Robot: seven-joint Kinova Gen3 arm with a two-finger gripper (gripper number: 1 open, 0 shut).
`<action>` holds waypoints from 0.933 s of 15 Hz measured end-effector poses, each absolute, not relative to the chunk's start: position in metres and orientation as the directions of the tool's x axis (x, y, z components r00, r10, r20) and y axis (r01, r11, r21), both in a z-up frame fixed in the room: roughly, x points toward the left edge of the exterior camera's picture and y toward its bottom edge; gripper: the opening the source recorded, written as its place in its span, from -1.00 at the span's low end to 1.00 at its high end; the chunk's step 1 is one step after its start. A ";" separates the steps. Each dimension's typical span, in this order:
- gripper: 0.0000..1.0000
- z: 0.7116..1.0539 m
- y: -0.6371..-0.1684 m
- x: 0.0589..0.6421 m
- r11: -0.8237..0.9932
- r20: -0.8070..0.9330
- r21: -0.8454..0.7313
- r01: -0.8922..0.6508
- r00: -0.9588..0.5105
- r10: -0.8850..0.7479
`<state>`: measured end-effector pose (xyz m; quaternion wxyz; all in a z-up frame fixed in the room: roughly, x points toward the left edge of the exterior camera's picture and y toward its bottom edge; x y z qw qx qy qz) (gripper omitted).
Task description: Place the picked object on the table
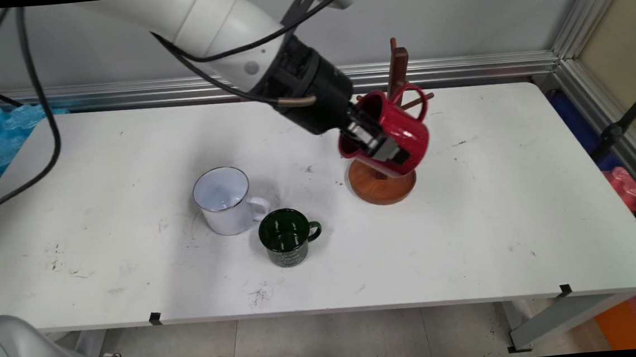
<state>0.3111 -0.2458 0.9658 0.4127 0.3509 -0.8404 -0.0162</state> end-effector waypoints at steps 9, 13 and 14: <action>-1.00 0.992 -0.218 0.354 0.735 0.587 0.187 -0.652 -0.526 -0.616; -1.00 0.999 -0.222 0.380 0.715 0.530 0.113 -0.690 -0.567 -0.631; -1.00 1.000 -0.225 0.387 0.708 0.516 0.094 -0.700 -0.574 -0.636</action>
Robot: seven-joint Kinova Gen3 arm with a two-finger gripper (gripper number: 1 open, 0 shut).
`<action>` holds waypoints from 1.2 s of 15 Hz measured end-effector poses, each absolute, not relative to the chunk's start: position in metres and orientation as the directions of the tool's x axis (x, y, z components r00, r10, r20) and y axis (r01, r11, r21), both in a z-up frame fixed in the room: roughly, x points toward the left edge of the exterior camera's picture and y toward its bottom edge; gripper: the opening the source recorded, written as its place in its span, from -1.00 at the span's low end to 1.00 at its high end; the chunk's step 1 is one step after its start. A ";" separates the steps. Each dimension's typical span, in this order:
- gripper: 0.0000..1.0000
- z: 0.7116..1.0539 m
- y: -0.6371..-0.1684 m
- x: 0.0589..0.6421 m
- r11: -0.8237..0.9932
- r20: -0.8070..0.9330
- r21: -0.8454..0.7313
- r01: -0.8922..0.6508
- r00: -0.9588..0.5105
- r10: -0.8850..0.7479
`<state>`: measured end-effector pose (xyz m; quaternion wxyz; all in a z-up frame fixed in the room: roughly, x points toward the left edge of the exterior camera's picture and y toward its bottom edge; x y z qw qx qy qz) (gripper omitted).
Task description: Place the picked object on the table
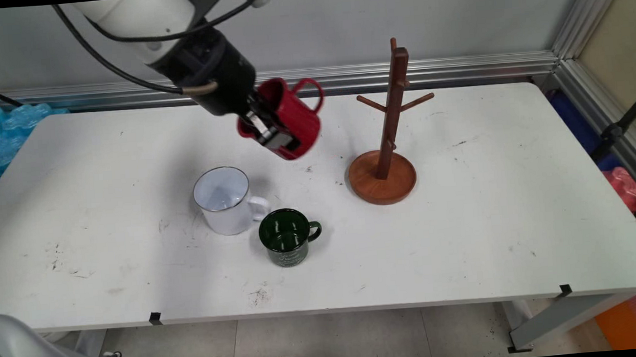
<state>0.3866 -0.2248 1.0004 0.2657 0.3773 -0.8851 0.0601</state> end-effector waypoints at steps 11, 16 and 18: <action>-1.00 0.993 -0.271 0.424 0.657 0.383 -0.067 -0.751 -0.628 -0.678; -1.00 0.974 -0.299 0.422 0.625 0.326 -0.106 -0.774 -0.620 -0.713; -1.00 0.963 -0.309 0.419 0.611 0.300 -0.113 -0.783 -0.614 -0.731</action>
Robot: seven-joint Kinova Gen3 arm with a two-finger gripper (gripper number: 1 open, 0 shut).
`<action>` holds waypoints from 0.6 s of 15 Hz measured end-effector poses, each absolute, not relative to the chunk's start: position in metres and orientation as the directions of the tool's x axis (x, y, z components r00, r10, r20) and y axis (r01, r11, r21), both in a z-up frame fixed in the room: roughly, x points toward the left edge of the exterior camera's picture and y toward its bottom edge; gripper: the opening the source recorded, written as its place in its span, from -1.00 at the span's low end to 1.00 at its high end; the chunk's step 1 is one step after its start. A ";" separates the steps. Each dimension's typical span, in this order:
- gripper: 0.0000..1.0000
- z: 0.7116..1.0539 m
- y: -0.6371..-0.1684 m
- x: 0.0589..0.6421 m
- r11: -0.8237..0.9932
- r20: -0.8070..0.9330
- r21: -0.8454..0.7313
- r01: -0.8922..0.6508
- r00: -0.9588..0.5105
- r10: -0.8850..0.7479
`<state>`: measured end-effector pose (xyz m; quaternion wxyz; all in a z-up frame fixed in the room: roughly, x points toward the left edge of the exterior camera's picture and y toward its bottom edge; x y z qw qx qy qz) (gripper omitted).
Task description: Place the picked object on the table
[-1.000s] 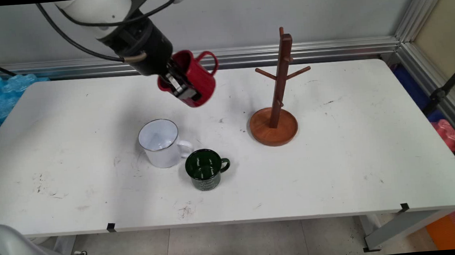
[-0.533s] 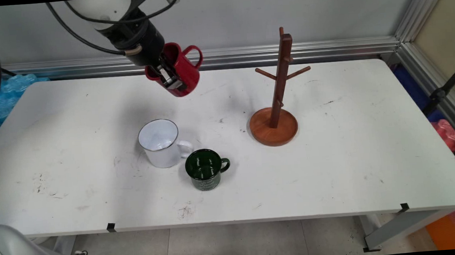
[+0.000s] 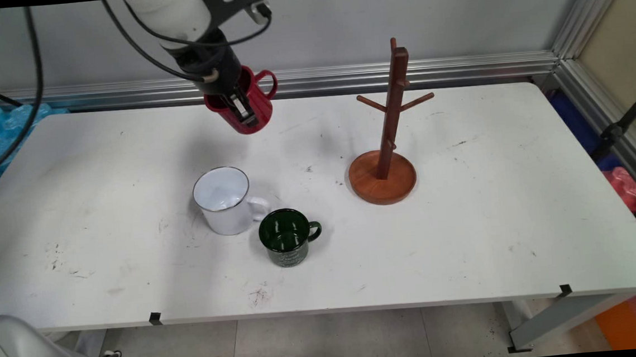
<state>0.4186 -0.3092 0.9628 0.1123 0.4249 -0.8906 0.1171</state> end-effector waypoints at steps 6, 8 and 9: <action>-1.00 0.924 -0.340 0.407 0.597 0.228 -0.122 -0.793 -0.608 -0.761; -1.00 0.911 -0.350 0.403 0.594 0.209 -0.121 -0.795 -0.606 -0.768; -1.00 0.906 -0.355 0.401 0.594 0.202 -0.120 -0.796 -0.605 -0.770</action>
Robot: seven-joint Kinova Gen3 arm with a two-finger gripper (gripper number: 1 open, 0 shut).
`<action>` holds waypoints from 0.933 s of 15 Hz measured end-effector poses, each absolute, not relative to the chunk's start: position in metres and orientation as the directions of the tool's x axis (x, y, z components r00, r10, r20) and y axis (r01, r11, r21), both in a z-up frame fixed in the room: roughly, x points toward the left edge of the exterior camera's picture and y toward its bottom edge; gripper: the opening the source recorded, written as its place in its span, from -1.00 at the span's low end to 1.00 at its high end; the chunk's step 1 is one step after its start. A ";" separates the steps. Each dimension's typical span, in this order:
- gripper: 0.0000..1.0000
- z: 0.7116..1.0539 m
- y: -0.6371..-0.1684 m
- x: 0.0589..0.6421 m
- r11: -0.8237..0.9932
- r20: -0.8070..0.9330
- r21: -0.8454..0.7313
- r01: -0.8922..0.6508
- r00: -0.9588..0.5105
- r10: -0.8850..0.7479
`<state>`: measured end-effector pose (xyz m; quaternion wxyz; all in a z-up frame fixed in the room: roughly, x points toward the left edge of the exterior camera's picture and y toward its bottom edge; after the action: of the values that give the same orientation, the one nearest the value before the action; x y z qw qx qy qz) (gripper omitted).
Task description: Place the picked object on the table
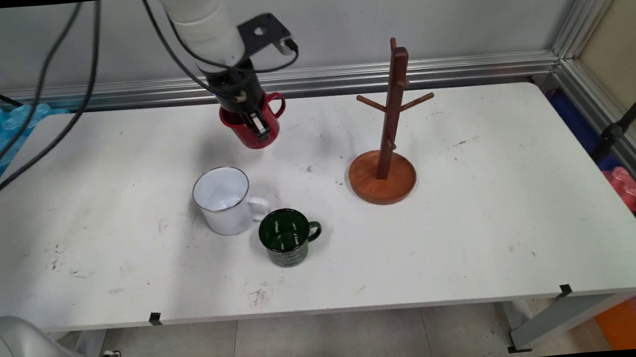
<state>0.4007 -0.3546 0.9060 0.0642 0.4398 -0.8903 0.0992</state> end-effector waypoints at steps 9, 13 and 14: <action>-1.00 0.853 -0.394 0.383 0.578 0.135 -0.087 -0.811 -0.584 -0.800; -1.00 0.835 -0.403 0.380 0.572 0.116 -0.071 -0.817 -0.577 -0.809; -1.00 0.831 -0.406 0.380 0.571 0.112 -0.068 -0.818 -0.575 -0.811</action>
<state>0.3800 -0.4055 0.8314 0.0339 0.4598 -0.8856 0.0562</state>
